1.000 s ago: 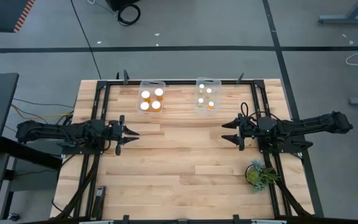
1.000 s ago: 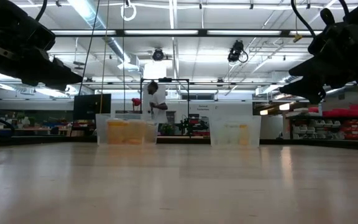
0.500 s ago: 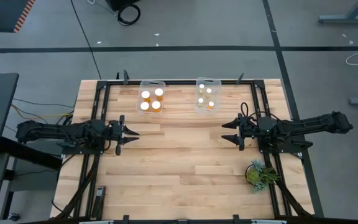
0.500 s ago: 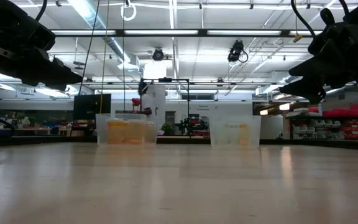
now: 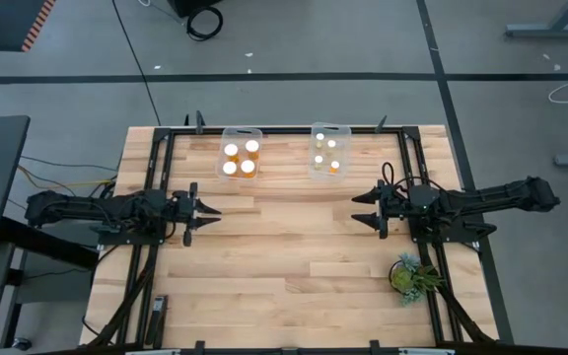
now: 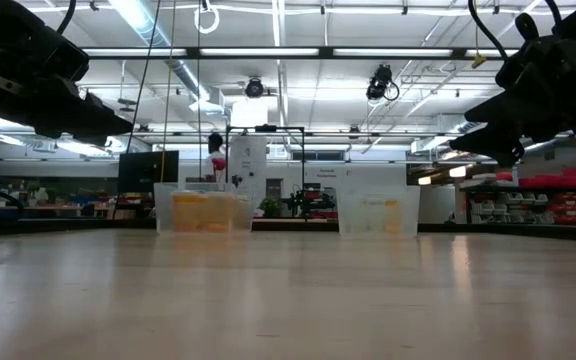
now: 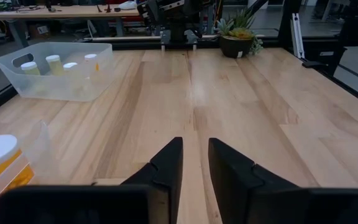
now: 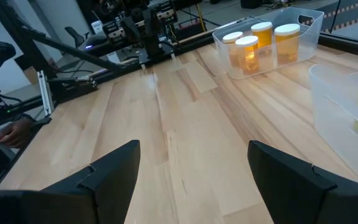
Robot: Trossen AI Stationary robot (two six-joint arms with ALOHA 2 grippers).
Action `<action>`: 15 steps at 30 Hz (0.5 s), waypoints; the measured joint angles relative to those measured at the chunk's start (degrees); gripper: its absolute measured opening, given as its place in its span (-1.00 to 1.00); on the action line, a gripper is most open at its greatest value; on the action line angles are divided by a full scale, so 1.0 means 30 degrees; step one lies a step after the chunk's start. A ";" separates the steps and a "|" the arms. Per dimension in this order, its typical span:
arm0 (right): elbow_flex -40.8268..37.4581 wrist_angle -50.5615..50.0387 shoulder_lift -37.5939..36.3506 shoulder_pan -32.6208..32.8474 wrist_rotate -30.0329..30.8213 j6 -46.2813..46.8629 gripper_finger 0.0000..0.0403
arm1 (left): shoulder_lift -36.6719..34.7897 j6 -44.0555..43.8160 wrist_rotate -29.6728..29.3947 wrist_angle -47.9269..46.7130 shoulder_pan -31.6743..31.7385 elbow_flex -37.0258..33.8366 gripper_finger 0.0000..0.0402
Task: Pick and place medicine bottles into bin by pill shape (circle, oval)
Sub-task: Return to Home Position
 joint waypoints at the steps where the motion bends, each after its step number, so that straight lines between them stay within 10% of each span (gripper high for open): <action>1: 0.0000 0.0000 0.0000 0.0000 0.0000 0.0000 0.51 | -0.0003 0.0001 0.0000 -0.0006 0.0004 0.0000 -0.59; 15: 0.0007 0.0000 0.0000 0.0000 0.0000 0.0000 0.51 | 0.0001 0.0003 0.0001 -0.0004 0.0000 0.0000 -0.55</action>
